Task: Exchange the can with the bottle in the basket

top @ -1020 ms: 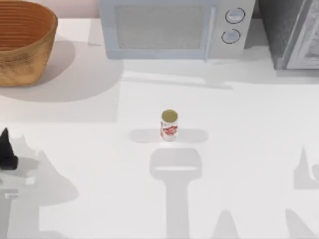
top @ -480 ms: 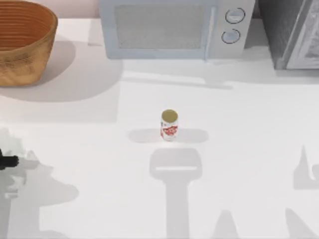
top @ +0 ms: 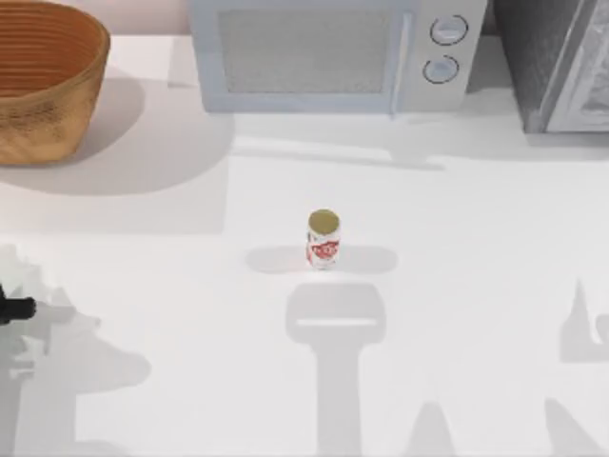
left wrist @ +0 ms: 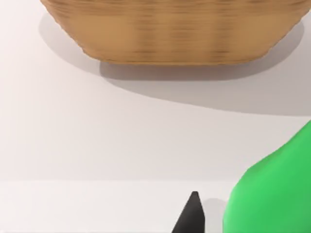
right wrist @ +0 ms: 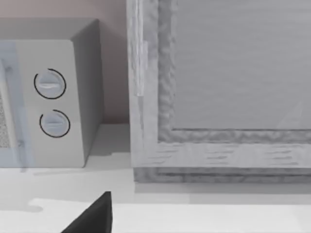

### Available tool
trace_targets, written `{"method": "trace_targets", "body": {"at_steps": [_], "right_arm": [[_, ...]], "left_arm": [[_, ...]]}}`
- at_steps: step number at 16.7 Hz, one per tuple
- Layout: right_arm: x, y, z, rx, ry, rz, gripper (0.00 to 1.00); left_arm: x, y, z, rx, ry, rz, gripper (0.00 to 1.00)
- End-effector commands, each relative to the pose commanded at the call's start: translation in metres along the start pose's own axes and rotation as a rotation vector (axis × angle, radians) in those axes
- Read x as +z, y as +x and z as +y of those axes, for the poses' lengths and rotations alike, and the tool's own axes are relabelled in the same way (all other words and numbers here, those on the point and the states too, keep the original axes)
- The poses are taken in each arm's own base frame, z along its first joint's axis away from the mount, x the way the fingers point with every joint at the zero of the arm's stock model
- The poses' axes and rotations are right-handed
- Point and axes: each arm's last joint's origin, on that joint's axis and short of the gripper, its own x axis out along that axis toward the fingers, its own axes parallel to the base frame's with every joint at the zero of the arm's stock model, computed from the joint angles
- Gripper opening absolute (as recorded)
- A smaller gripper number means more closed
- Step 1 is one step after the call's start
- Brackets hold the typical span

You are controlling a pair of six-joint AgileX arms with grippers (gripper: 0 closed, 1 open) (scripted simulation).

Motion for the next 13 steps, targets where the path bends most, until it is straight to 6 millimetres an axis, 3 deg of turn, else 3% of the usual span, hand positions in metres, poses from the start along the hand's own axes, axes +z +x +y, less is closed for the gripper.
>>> {"method": "trace_targets", "body": {"at_steps": [4, 7, 10, 13], "right_arm": [[0.000, 0.000, 0.000, 0.000, 0.000, 0.000, 1.00], [0.000, 0.000, 0.000, 0.000, 0.000, 0.000, 1.00], [0.000, 0.000, 0.000, 0.000, 0.000, 0.000, 1.00], [0.000, 0.000, 0.000, 0.000, 0.000, 0.000, 1.00]], "left_arm": [[0.006, 0.005, 0.006, 0.026, 0.004, -0.015, 0.00], [0.030, 0.024, 0.027, 0.109, 0.018, -0.069, 0.00], [0.075, 0.046, 0.056, 0.200, 0.032, -0.122, 0.00], [0.139, 0.064, 0.078, 0.247, 0.036, -0.144, 0.00]]}}
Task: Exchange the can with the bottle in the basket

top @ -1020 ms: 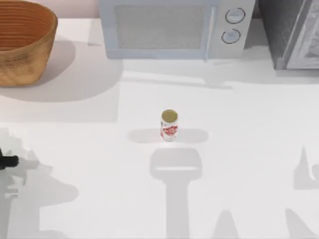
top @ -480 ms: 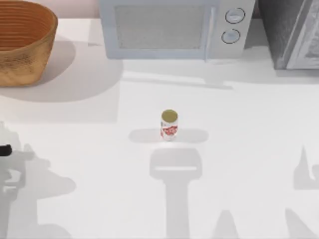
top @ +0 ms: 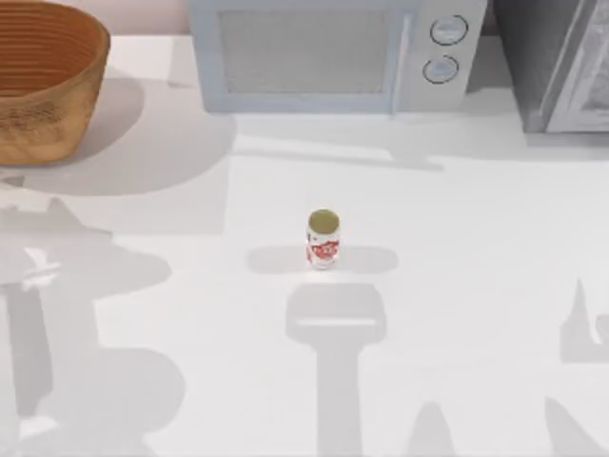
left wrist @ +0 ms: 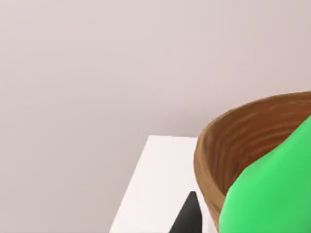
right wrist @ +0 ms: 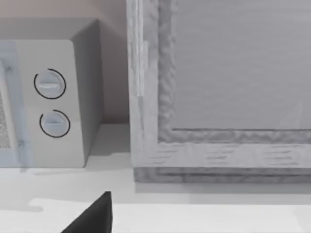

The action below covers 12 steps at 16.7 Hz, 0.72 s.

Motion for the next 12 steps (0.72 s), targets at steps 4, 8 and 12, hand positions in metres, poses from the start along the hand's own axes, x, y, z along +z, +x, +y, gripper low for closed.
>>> {"method": "trace_targets", "body": {"at_steps": [4, 8, 12], "right_arm": [[0.000, 0.000, 0.000, 0.000, 0.000, 0.000, 1.00], [0.000, 0.000, 0.000, 0.000, 0.000, 0.000, 1.00], [0.000, 0.000, 0.000, 0.000, 0.000, 0.000, 1.00]], "left_arm": [[0.077, 0.030, -0.009, -0.059, -0.013, 0.059, 0.00], [0.128, 0.042, -0.046, -0.181, -0.025, 0.119, 0.00], [0.150, 0.044, -0.068, -0.245, -0.031, 0.141, 0.00]]}}
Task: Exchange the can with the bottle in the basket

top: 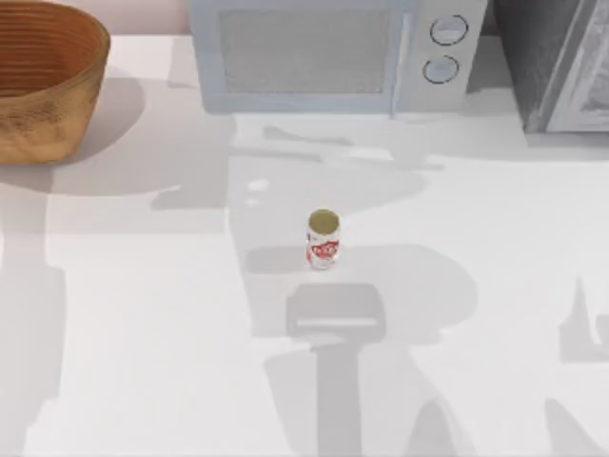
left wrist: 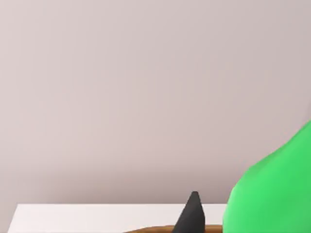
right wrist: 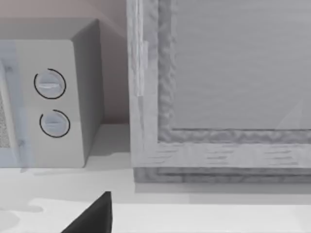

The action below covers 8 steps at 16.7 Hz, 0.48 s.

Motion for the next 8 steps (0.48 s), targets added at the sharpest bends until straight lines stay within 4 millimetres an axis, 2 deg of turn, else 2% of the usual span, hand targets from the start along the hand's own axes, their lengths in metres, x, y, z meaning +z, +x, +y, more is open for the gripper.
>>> {"method": "trace_targets", "body": {"at_steps": [5, 8], "right_arm": [[0.000, 0.000, 0.000, 0.000, 0.000, 0.000, 1.00], [0.000, 0.000, 0.000, 0.000, 0.000, 0.000, 1.00]], "left_arm": [[0.000, 0.000, 0.001, 0.004, 0.001, -0.004, 0.00], [-0.009, 0.022, 0.000, -0.002, 0.004, -0.003, 0.00]]}}
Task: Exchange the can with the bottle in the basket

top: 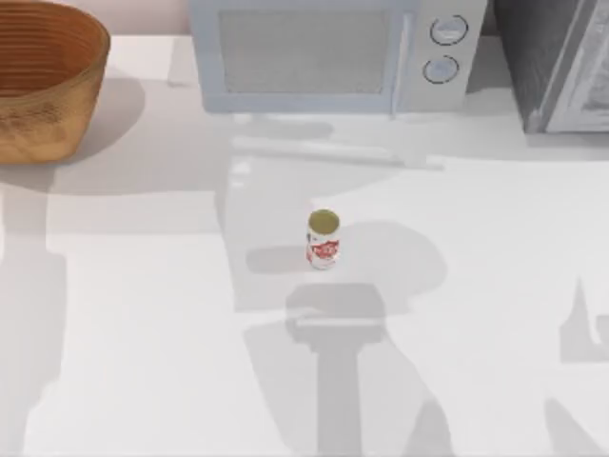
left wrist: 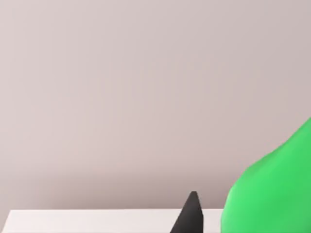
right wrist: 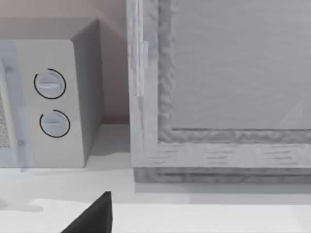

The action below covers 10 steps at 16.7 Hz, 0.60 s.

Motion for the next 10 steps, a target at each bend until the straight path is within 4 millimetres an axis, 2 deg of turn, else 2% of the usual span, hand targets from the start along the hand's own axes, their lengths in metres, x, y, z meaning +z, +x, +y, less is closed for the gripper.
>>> {"method": "trace_targets", "body": {"at_steps": [3, 8, 10], "right_arm": [[0.000, 0.000, 0.000, 0.000, 0.000, 0.000, 1.00], [0.000, 0.000, 0.000, 0.000, 0.000, 0.000, 1.00], [0.000, 0.000, 0.000, 0.000, 0.000, 0.000, 1.00]], "left_arm": [[-0.019, 0.030, 0.000, 0.002, -0.004, 0.011, 0.00], [-0.020, 0.036, 0.000, 0.002, -0.004, 0.004, 0.00], [-0.020, 0.036, 0.000, 0.002, -0.004, 0.004, 0.15]]}}
